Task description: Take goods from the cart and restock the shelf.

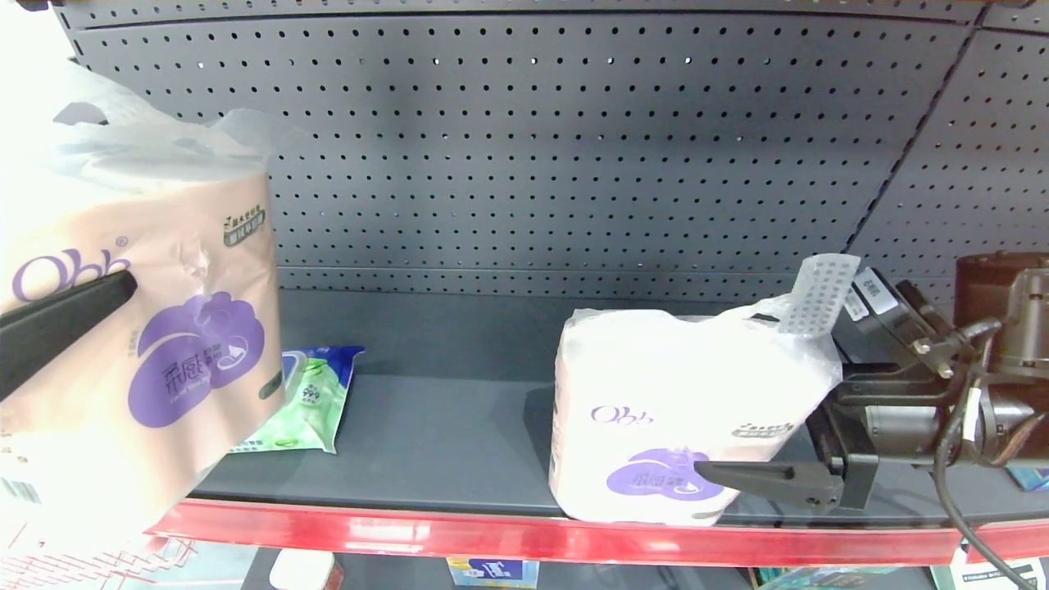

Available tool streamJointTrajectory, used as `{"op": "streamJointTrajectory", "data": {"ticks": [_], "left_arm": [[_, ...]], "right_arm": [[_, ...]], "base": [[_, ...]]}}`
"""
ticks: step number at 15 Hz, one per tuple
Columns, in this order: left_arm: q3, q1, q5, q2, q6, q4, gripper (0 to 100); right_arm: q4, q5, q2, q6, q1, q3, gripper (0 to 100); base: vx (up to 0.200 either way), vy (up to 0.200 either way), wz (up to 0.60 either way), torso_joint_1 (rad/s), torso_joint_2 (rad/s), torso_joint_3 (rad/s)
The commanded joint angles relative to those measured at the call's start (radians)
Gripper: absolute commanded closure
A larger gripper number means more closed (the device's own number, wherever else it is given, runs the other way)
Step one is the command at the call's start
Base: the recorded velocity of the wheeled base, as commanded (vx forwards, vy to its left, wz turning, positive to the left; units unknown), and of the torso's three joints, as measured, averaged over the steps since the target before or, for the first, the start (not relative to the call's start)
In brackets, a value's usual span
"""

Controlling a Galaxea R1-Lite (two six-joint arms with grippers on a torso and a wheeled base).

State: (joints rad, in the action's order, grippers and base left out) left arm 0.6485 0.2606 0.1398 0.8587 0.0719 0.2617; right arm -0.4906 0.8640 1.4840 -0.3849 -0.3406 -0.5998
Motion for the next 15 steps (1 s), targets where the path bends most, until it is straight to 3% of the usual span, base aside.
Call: {"op": "streamJointTrajectory", "data": {"ticks": [1, 7, 9, 12, 15], "left_arm": [[0.0, 0.0, 0.001, 0.006, 0.0, 0.001, 100], [0.005, 0.006, 0.02, 0.048, 0.0, 0.002, 100], [0.003, 0.008, 0.067, 0.071, 0.0, 0.002, 100], [0.01, 0.009, 0.078, 0.111, 0.002, 0.005, 100], [0.014, 0.054, 0.11, 0.174, 0.002, 0.044, 100]], "right_arm": [[-0.006, -0.014, -0.005, 0.0, 0.017, 0.008, 0], [-0.005, -0.008, -0.131, 0.0, 0.158, 0.107, 0], [-0.003, -0.002, -0.232, 0.003, 0.181, 0.181, 0], [0.001, -0.003, -0.337, 0.021, 0.184, 0.264, 0], [0.003, -0.019, -0.544, 0.118, 0.29, 0.408, 0]], "base": [[0.0, 0.0, 0.0, 0.0, 0.0, 0.0], [0.0, 0.0, 0.0, 0.0, 0.0, 0.0], [0.0, 0.0, 0.0, 0.0, 0.0, 0.0], [0.0, 0.0, 0.0, 0.0, 0.0, 0.0], [0.0, 0.0, 0.0, 0.0, 0.0, 0.0]]}}
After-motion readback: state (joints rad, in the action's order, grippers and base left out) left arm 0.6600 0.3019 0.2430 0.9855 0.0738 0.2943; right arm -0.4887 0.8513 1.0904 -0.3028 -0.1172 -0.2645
